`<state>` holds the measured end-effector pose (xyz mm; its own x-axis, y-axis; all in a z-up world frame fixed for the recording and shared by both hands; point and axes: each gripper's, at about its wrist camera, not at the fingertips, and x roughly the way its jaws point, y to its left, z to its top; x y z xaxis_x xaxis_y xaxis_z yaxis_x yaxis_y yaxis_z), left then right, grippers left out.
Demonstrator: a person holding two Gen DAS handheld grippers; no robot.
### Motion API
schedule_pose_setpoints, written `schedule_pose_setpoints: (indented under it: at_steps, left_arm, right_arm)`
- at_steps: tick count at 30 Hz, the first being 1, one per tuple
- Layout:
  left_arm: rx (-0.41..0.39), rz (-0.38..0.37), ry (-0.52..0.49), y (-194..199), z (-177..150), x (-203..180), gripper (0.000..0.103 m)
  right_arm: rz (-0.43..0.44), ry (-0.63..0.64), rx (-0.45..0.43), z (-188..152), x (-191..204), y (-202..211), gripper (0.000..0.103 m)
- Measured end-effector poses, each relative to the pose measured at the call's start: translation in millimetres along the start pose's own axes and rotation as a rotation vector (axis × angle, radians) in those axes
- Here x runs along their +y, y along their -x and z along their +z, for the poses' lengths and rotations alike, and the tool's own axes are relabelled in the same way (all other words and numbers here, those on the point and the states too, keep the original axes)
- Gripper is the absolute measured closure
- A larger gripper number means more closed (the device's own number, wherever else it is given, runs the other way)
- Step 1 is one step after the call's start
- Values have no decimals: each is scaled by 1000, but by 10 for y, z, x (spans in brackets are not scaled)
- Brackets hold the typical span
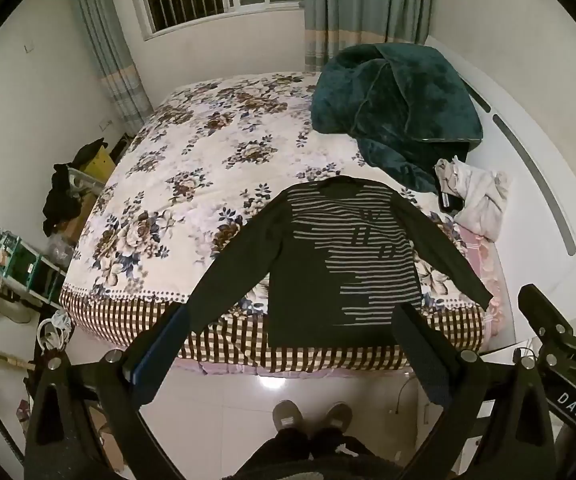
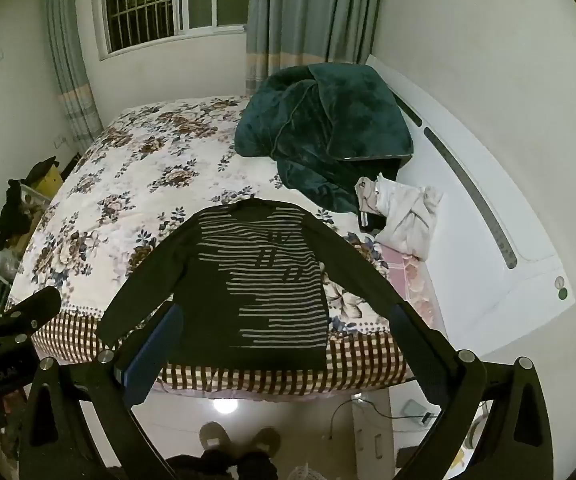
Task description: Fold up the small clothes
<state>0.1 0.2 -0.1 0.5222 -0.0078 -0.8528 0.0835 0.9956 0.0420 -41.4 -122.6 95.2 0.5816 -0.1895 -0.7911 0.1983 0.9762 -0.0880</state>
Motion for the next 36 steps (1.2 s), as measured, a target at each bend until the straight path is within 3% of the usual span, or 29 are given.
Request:
schedule_pose_setpoints:
  at_steps: [14, 36]
  left_arm:
    - [-7, 2, -4, 45, 9, 190, 0]
    - [-15, 8, 5, 59, 43, 104, 0]
  right_arm:
    - [-1, 12, 4, -28, 12, -42, 0]
    - [5, 13, 7, 12, -4, 38, 0]
